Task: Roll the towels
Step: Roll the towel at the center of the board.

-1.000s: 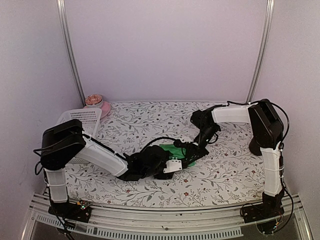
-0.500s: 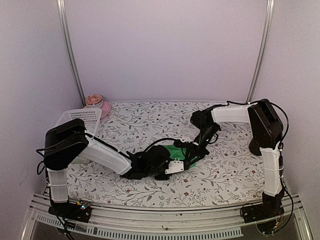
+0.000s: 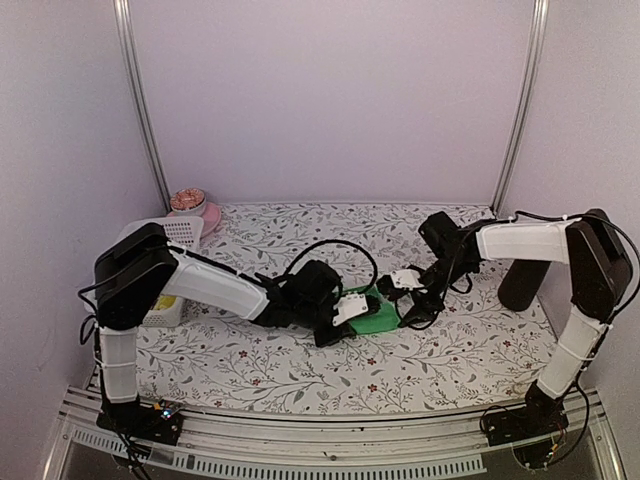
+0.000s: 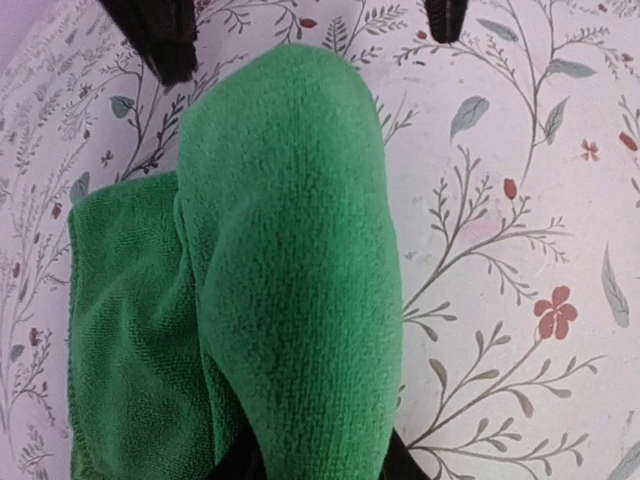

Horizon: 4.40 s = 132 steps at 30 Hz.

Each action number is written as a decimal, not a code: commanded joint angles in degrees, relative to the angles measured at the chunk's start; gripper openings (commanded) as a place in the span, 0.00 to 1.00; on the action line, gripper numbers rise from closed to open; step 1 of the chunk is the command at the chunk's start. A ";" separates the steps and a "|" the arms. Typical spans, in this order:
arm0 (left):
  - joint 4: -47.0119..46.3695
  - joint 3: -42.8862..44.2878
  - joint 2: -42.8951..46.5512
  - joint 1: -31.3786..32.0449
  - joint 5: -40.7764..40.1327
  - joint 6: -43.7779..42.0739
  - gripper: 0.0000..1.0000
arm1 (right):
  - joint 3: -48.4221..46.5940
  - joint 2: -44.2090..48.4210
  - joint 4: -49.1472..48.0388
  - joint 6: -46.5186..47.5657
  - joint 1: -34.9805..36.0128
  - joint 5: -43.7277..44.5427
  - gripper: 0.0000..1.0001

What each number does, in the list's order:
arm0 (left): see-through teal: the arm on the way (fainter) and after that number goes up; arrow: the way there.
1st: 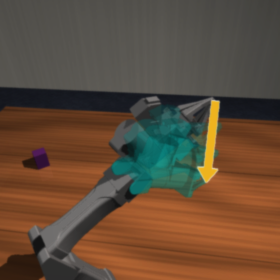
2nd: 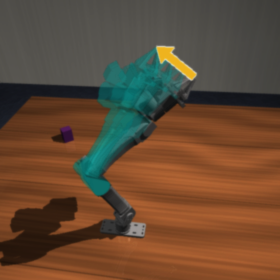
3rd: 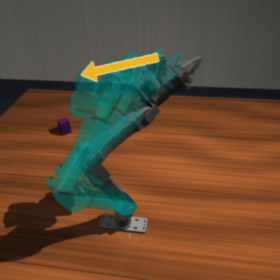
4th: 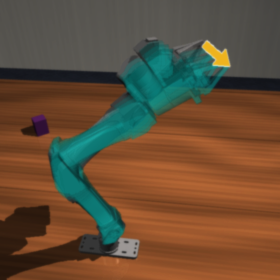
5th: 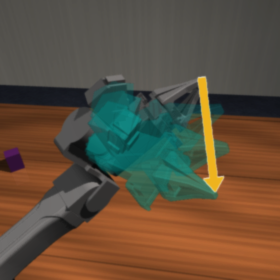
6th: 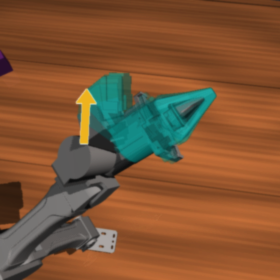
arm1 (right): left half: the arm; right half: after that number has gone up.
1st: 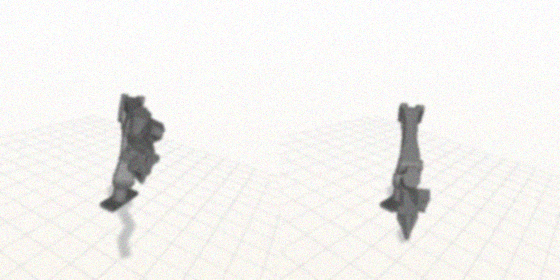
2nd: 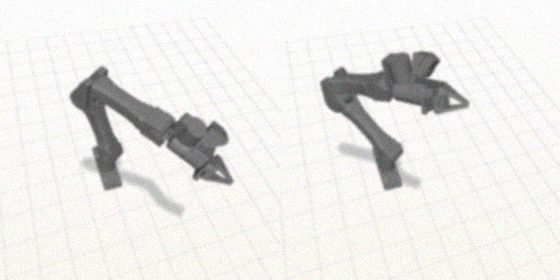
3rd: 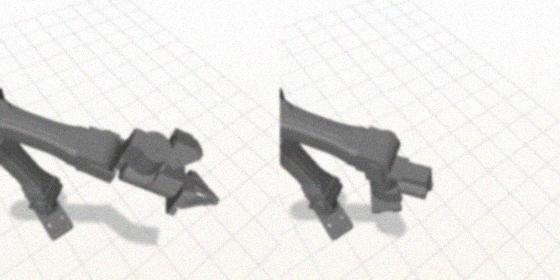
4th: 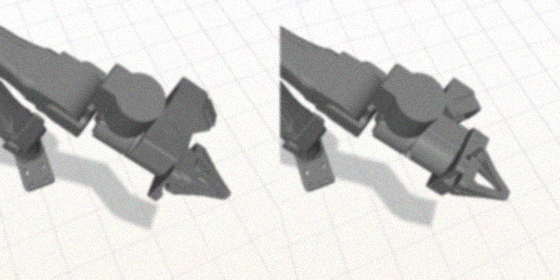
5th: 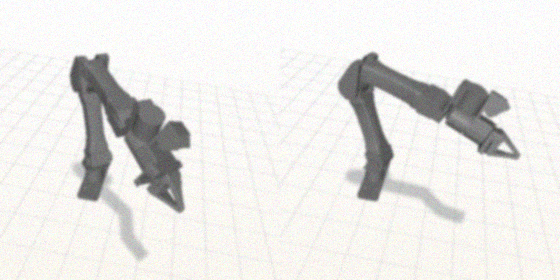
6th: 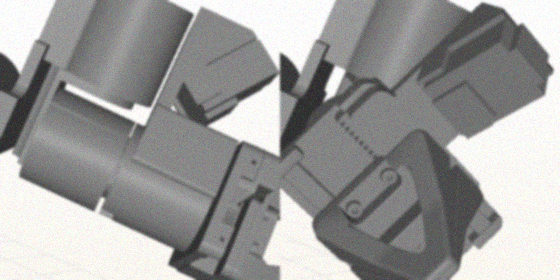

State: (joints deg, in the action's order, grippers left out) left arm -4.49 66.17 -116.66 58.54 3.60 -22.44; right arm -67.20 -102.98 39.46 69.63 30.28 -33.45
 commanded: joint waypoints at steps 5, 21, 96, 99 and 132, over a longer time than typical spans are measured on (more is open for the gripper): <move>16.02 5.00 -8.46 -6.28 20.79 10.76 0.24 | 16.65 12.17 -25.33 5.64 0.23 4.15 0.75; 16.03 4.83 -9.14 -10.32 30.59 18.04 0.24 | 23.76 12.13 -40.92 4.51 8.29 10.33 0.69; 1.80 -14.46 21.90 -6.73 0.74 14.76 0.97 | 1.17 -8.91 -9.92 -1.18 12.19 9.99 0.27; -0.27 -15.36 21.72 -7.21 -0.11 16.25 0.97 | -3.83 -11.78 -3.30 -1.32 11.92 7.80 0.27; -19.64 -20.95 17.13 2.77 -4.24 1.51 0.58 | -14.75 -21.03 11.75 -1.93 7.22 1.76 0.26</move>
State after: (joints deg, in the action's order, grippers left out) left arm -20.38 44.91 -98.00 58.11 3.75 -15.14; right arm -83.46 -119.68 43.09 69.80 37.78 -34.89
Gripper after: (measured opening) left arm 0.598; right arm 0.267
